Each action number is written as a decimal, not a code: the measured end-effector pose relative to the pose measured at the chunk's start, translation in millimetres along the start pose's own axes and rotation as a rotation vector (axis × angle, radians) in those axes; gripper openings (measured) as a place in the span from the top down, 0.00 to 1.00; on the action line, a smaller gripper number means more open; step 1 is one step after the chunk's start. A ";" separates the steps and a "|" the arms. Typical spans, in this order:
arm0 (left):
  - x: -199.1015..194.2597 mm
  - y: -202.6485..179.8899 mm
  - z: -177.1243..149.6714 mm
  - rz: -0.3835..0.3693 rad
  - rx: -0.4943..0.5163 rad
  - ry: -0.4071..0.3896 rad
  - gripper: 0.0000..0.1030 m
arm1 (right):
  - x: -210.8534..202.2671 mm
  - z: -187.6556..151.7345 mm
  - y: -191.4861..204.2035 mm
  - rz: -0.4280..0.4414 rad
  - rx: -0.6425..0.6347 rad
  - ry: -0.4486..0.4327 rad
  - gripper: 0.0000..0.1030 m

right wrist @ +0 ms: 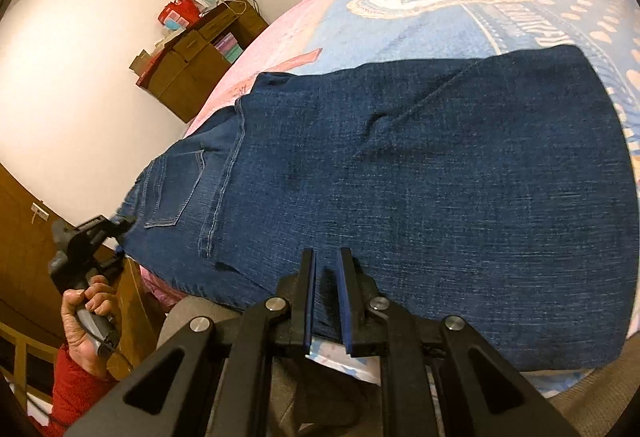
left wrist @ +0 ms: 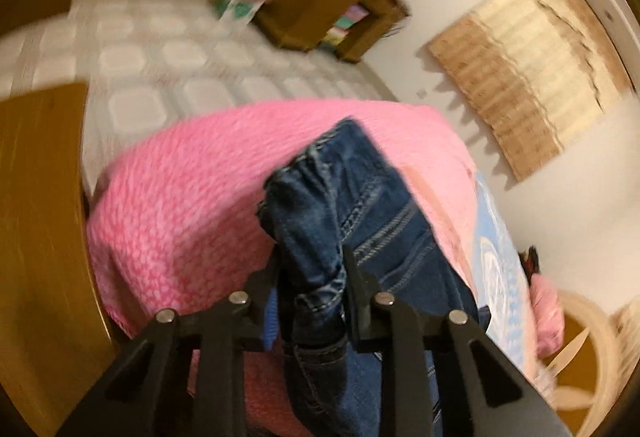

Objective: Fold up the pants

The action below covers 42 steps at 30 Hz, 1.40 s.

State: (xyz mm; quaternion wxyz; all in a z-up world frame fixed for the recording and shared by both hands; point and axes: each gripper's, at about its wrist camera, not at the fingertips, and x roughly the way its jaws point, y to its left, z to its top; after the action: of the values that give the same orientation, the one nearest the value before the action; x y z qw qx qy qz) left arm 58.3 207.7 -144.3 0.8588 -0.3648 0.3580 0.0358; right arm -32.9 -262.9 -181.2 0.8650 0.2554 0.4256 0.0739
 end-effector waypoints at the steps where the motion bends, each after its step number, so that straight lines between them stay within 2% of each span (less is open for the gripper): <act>1: 0.5 -2.1 1.9 -0.003 0.012 -0.006 0.76 | -2.2 -0.3 -1.4 0.000 0.005 -0.004 0.89; 3: 8.3 0.3 6.5 -0.001 0.016 -0.003 0.75 | -6.6 -1.9 -5.7 -0.001 0.022 -0.011 0.89; 4: 16.1 5.1 8.4 0.028 -0.002 0.012 0.73 | -7.7 -2.0 -7.4 -0.002 0.028 -0.011 0.89; 5: 22.8 10.5 11.5 0.068 -0.036 0.033 0.67 | -8.3 -2.7 -8.8 -0.002 0.036 -0.009 0.89; 7: 38.4 29.7 12.8 0.095 -0.141 0.108 0.60 | -9.5 -4.6 -10.6 -0.001 0.048 -0.004 0.89; 9: 38.6 33.4 12.6 0.058 -0.175 0.101 0.49 | -10.8 -6.3 -11.0 -0.004 0.047 -0.003 0.89; 11: 42.9 22.2 14.6 0.074 -0.124 0.109 0.41 | -10.4 -7.1 -12.2 -0.006 0.047 0.001 0.89; 12: 44.3 16.6 12.0 0.089 -0.097 0.106 0.40 | -9.3 -7.3 -13.1 -0.006 0.052 0.006 0.89; 13: 46.1 9.0 10.9 0.120 -0.053 0.093 0.42 | -8.0 -6.6 -13.7 -0.005 0.058 0.009 0.89; 14: 46.3 4.5 9.2 0.122 -0.027 0.083 0.56 | -6.6 -6.5 -14.2 -0.003 0.065 0.011 0.89; 15: 45.0 1.7 9.4 0.092 -0.013 0.081 0.68 | -6.2 -6.6 -14.3 -0.003 0.070 0.011 0.89; 17: 37.1 -3.6 14.9 0.004 -0.021 0.068 0.72 | -6.7 -6.8 -12.9 -0.004 0.066 0.009 0.89; 21: 27.5 -25.2 26.4 -0.032 0.013 0.045 0.74 | -9.4 -6.6 -14.4 -0.011 0.073 0.002 0.89; 24: 17.5 -66.8 33.6 -0.072 0.095 0.026 0.74 | -18.4 -4.8 -21.9 -0.017 0.106 -0.025 0.89; 27: -3.7 -130.3 29.2 -0.155 0.264 -0.010 0.74 | -40.2 -1.3 -34.6 -0.009 0.151 -0.078 0.89; 30: -34.9 -197.9 -7.0 -0.291 0.507 -0.027 0.74 | -68.7 3.0 -52.2 -0.019 0.186 -0.144 0.89; 32: -59.8 -245.1 -54.3 -0.397 0.721 -0.029 0.74 | -87.6 5.0 -68.7 -0.028 0.224 -0.186 0.89; 34: -73.8 -271.9 -97.1 -0.465 0.871 -0.014 0.74 | -110.6 3.5 -91.2 -0.052 0.273 -0.240 0.89; 36: -79.6 -294.1 -153.9 -0.529 1.045 0.021 0.74 | -135.9 -1.7 -118.1 -0.083 0.340 -0.295 0.89; 38: -69.6 -305.7 -211.1 -0.536 1.196 0.079 0.73 | -154.7 -9.6 -141.3 -0.101 0.409 -0.328 0.89; 39: -57.7 -307.2 -238.6 -0.515 1.265 0.112 0.73 | -162.8 -15.0 -151.1 -0.115 0.440 -0.342 0.89; 41: -15.2 -300.4 -294.7 -0.400 1.382 0.236 0.73 | -172.9 -25.2 -163.3 -0.141 0.482 -0.355 0.89; 42: 2.6 -298.4 -308.2 -0.341 1.409 0.286 0.72 | -177.6 -32.3 -170.5 -0.143 0.502 -0.354 0.89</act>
State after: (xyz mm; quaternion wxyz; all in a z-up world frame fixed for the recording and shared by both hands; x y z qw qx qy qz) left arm -24.9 -212.0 -113.9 0.8280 0.2214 0.3429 -0.3845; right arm -184.5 -458.3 -159.6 0.8384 0.4394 0.2904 -0.1403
